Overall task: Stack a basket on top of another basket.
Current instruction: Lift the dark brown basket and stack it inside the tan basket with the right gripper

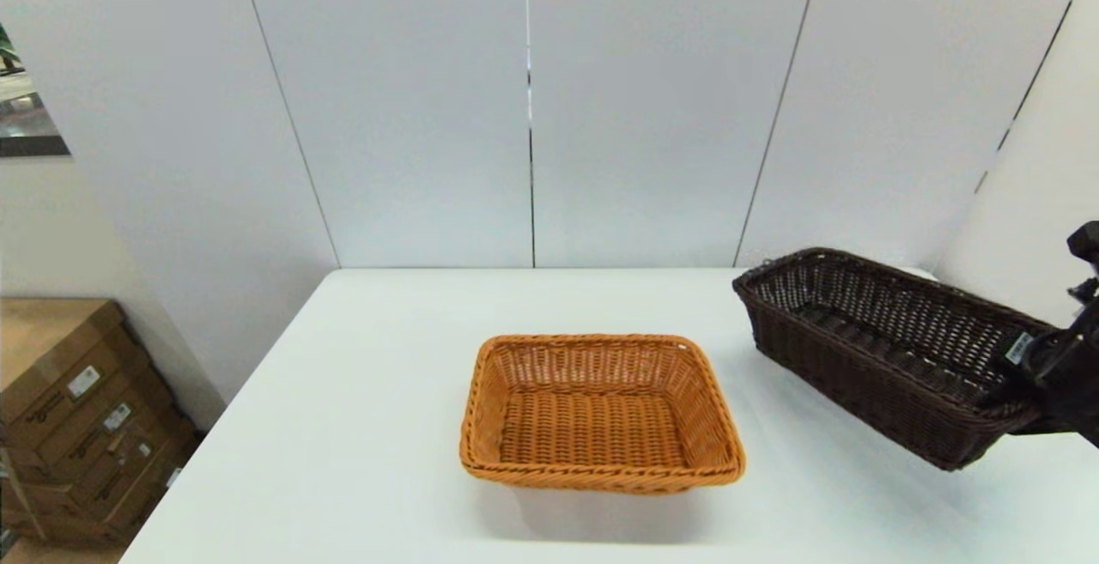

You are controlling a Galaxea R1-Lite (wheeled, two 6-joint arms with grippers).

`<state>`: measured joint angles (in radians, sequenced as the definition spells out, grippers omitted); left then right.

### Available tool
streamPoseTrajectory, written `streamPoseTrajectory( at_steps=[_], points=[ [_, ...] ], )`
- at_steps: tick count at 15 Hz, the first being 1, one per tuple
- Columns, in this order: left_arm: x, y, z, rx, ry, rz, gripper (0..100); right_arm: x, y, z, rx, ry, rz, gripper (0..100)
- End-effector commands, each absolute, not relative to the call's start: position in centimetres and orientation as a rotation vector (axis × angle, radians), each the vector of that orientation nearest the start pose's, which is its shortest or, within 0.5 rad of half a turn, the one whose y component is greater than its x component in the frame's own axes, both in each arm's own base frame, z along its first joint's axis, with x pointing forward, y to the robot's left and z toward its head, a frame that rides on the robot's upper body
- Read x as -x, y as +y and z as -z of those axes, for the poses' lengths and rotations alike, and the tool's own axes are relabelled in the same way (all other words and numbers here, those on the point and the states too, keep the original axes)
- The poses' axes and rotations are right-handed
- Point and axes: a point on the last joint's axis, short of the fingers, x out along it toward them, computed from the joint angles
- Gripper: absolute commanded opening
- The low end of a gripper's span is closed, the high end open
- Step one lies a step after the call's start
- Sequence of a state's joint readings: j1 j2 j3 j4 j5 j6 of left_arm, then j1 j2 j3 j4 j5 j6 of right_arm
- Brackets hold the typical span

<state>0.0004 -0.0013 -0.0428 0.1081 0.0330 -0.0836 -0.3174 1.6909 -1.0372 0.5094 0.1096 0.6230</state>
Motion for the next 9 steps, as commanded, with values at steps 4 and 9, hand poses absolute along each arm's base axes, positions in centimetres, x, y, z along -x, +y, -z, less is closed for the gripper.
streamPoseTrajectory(
  at_steps=[4, 9],
  points=[
    [2.7, 0.1, -7.6, 0.083, 0.061, -0.036, 100, -23.2, -6.9, -18.9, -0.737, 0.963, 0.403, 0],
    [2.7, 0.1, -7.6, 0.083, 0.063, -0.036, 100, -23.2, -3.6, -21.8, -0.68, 0.902, 0.179, 0]
  ],
)
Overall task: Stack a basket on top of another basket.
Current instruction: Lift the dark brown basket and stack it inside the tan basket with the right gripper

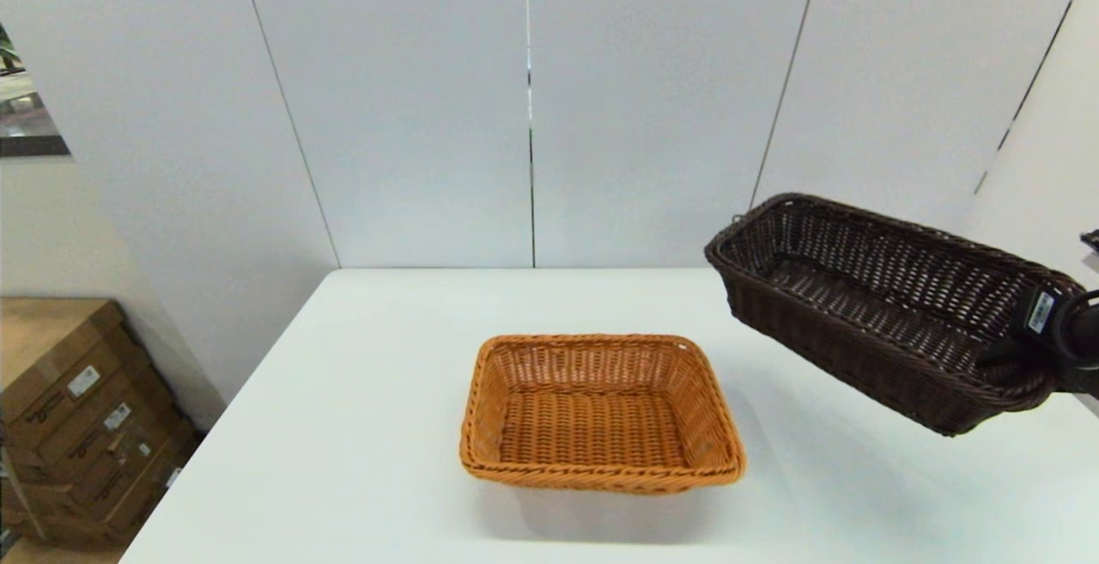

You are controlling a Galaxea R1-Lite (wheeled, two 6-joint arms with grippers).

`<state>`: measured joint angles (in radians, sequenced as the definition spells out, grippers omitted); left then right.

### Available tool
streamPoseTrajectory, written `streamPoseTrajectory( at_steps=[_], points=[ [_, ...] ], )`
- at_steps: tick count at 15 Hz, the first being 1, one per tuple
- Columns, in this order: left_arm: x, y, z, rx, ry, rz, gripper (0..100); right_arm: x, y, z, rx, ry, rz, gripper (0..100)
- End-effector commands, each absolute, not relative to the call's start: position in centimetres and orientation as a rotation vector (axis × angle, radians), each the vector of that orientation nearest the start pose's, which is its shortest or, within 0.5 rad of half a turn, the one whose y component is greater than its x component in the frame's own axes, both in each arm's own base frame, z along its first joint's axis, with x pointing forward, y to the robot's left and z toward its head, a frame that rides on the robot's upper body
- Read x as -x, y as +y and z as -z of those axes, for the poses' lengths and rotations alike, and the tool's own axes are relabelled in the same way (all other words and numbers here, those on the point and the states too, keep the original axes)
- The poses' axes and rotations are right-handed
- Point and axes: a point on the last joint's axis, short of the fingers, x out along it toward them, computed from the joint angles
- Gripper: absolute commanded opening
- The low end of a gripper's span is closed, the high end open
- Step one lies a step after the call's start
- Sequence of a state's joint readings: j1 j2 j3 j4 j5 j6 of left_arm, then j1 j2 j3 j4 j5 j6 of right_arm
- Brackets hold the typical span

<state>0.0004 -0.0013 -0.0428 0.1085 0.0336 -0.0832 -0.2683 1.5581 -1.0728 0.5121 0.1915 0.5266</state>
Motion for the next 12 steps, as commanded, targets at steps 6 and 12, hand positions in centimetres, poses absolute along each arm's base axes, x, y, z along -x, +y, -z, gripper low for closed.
streamPoseTrajectory(
  at_steps=[6, 12],
  points=[
    [2.7, 0.1, -7.6, 0.082, 0.063, -0.036, 100, -25.0, 5.2, -24.1, -0.481, 0.928, -0.183, 0],
    [2.7, 0.1, -7.6, 0.083, 0.063, -0.036, 100, -28.2, 10.7, -21.9, -0.372, 1.028, -0.318, 0]
  ],
)
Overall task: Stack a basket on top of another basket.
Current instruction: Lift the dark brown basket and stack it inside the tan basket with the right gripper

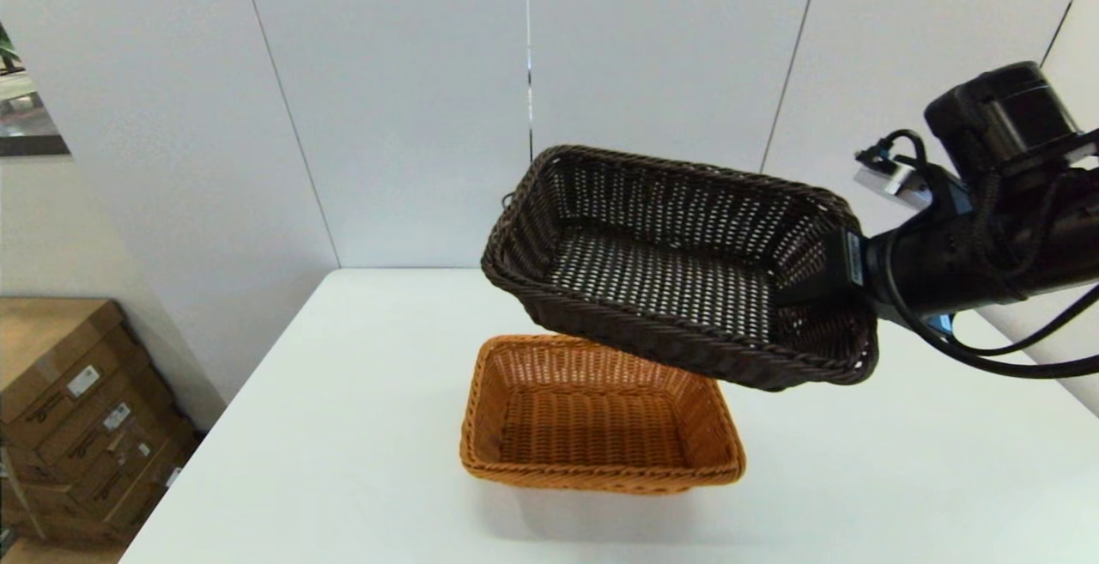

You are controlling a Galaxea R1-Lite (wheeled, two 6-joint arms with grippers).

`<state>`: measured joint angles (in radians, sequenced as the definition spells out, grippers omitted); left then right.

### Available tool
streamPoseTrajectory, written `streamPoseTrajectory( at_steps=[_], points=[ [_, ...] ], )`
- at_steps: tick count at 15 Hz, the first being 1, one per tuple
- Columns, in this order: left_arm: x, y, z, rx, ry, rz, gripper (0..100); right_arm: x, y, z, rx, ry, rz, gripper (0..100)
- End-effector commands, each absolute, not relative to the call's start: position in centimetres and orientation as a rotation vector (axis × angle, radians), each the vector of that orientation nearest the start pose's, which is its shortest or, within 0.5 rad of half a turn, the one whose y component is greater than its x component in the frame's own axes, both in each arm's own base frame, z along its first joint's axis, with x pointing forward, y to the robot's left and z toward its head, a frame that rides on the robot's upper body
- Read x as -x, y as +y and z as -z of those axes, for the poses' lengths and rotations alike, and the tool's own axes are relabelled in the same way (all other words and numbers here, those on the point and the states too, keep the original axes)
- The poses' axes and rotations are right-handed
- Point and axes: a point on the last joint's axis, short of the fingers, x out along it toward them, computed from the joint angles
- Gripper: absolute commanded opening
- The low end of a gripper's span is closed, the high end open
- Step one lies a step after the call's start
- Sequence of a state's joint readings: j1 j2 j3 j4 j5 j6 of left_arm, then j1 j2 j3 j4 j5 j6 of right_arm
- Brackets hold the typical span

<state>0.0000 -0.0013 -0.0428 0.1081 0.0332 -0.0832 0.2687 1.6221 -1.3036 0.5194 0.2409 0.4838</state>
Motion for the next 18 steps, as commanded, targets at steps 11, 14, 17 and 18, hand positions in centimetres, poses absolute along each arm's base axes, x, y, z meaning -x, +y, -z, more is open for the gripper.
streamPoseTrajectory(
  at_steps=[11, 14, 17, 18],
  points=[
    [2.7, 0.1, -7.6, 0.083, 0.063, -0.038, 100, -30.7, 14.2, -17.2, -0.188, 1.187, -0.402, 0],
    [2.7, 0.1, -7.6, 0.083, 0.063, -0.036, 100, -31.6, 14.3, -16.8, -0.197, 1.189, -0.396, 0],
    [2.7, 0.1, -7.6, 0.083, 0.063, -0.038, 100, -32.2, 14.5, -16.4, -0.2, 1.196, -0.398, 0],
    [2.7, 0.1, -7.6, 0.083, 0.063, -0.036, 100, -32.5, 14.6, -16.1, -0.204, 1.201, -0.396, 0]
  ],
)
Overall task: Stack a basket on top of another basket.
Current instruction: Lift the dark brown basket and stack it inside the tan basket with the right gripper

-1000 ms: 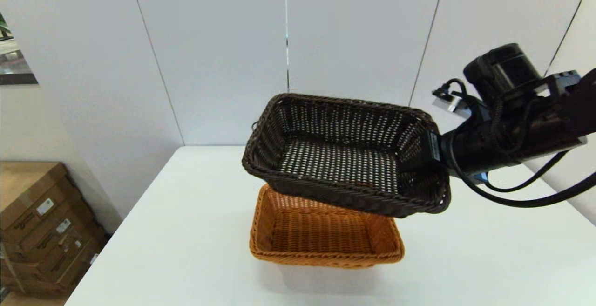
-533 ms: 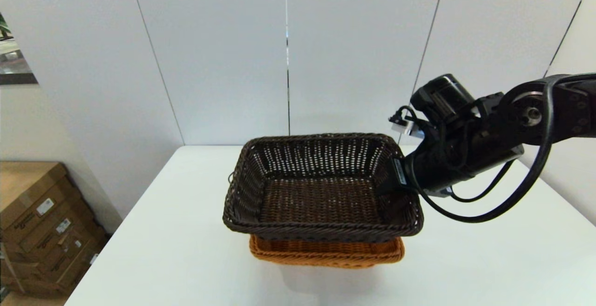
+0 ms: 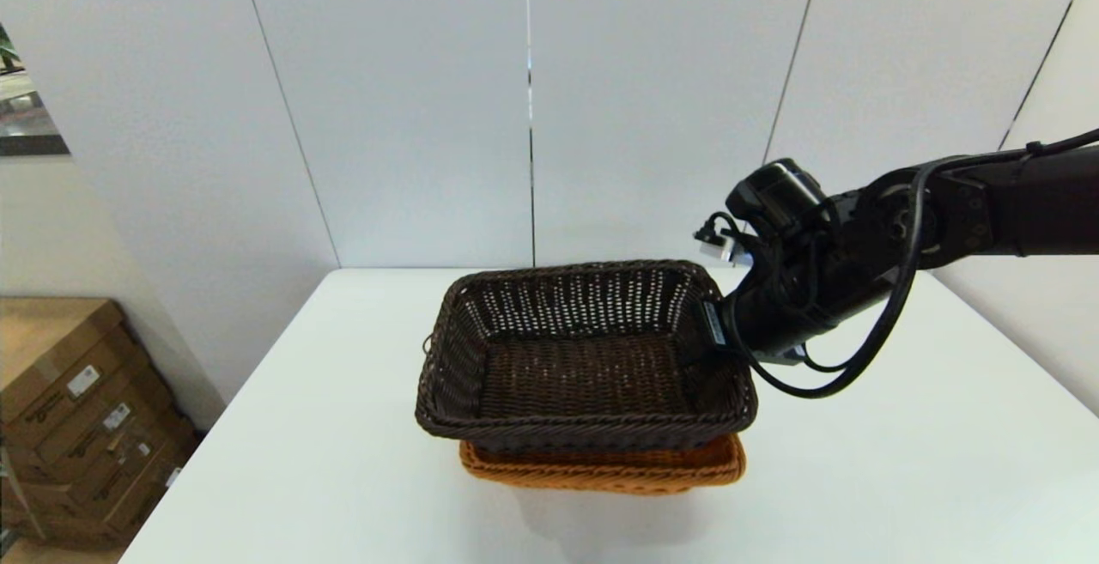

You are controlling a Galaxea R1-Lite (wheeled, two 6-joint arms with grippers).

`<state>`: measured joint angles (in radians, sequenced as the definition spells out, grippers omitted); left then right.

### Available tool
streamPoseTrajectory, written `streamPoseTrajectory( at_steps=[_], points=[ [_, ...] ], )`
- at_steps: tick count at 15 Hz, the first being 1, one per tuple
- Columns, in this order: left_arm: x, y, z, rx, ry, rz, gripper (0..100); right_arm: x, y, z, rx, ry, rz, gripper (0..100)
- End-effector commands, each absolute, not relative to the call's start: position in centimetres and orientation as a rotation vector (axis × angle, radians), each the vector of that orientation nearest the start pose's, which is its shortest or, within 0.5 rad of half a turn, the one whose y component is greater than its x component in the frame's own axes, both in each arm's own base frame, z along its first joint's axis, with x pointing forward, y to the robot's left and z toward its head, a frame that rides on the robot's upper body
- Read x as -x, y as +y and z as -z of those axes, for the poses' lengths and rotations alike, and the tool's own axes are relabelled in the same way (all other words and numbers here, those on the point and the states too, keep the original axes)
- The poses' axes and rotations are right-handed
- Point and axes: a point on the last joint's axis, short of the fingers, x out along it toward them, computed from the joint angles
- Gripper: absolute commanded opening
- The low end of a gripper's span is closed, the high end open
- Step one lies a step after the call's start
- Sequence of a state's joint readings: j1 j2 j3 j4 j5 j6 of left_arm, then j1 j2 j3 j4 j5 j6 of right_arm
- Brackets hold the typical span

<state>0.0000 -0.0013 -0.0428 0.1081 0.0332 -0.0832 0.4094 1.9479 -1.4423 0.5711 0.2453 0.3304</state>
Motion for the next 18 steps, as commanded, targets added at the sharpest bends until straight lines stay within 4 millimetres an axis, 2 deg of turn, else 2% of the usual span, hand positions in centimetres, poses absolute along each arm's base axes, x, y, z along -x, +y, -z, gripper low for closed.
streamPoseTrajectory(
  at_steps=[1, 7, 12, 18],
  points=[
    [2.7, 0.1, -7.6, 0.083, 0.063, -0.038, 100, -32.7, 14.5, -15.9, -0.205, 1.207, -0.391, 0],
    [2.7, 0.1, -7.6, 0.083, 0.063, -0.036, 100, -33.9, 13.6, -15.2, -0.225, 1.213, -0.368, 0],
    [2.7, 0.1, -7.6, 0.083, 0.063, -0.036, 100, -34.9, 12.0, -14.8, -0.257, 1.217, -0.379, 0],
    [2.7, 0.1, -7.6, 0.083, 0.063, -0.036, 100, -35.3, 12.0, -13.5, -0.225, 1.246, -0.394, 0]
  ],
)
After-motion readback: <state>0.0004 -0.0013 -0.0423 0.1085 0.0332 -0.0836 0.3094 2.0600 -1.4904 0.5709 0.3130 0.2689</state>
